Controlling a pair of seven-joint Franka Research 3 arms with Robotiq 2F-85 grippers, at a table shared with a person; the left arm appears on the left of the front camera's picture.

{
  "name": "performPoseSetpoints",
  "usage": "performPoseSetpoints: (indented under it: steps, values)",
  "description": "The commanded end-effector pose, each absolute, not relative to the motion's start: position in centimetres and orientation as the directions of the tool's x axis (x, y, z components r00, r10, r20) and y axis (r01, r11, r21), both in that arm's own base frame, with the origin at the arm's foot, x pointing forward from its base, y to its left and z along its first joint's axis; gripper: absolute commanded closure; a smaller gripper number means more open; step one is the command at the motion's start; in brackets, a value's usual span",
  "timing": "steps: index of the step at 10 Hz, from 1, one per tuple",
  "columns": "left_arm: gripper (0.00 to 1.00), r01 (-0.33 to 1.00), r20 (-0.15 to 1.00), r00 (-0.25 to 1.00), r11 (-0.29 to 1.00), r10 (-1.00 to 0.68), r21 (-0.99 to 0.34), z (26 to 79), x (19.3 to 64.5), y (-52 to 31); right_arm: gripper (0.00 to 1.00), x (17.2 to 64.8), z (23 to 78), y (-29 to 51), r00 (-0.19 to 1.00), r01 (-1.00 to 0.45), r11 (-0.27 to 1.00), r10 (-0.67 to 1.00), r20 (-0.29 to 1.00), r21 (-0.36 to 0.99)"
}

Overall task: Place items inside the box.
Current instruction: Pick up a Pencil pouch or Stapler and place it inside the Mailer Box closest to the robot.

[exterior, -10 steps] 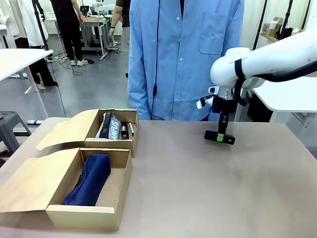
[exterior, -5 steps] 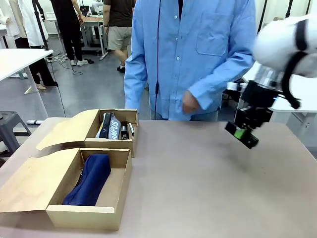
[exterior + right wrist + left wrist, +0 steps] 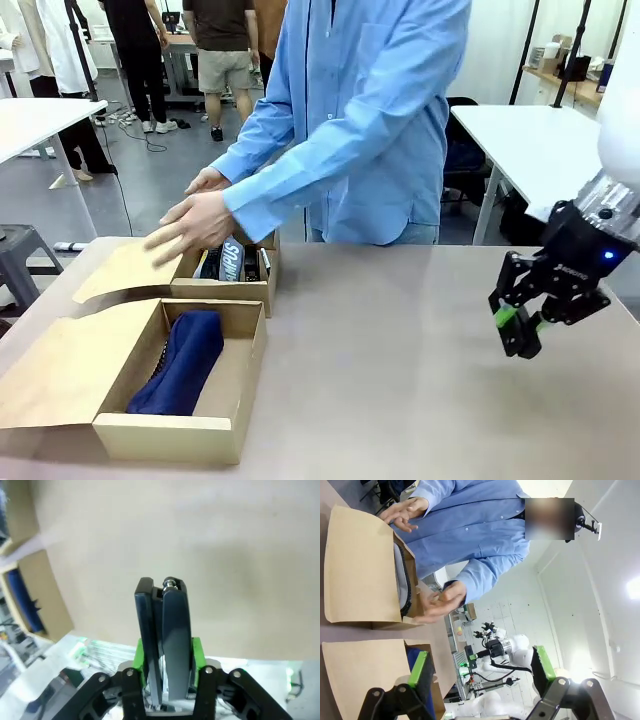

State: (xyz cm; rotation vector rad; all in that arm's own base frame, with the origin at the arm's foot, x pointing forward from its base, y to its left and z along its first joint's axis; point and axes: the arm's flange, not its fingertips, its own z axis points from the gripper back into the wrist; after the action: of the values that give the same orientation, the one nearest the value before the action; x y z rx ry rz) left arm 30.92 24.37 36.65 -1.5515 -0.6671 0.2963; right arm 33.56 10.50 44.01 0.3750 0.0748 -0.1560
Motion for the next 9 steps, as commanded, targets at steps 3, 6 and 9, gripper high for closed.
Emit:
performPoseSetpoints:
  steps: [3, 6, 9]
  values:
    - [0.0, 0.248, 0.218, 0.792, 0.025, 0.57, -0.968, 36.8, 30.9, 24.3, 1.0, 34.4, 44.2, 9.4, 0.983, 0.182, 0.926, -0.17, -0.067, 0.331]
    - [0.0, 0.248, 0.218, 0.792, 0.025, 0.57, -0.968, 36.8, 30.9, 24.3, 0.59, 36.4, 43.8, 17.1, 0.991, 0.133, 0.925, -0.126, -0.043, 0.356]
    - [0.0, 0.248, 0.218, 0.792, 0.025, 0.57, -0.968, 36.8, 30.9, 24.3, 0.59, 34.2, 45.3, 18.8, 0.974, 0.197, 0.953, -0.163, -0.159, 0.232]
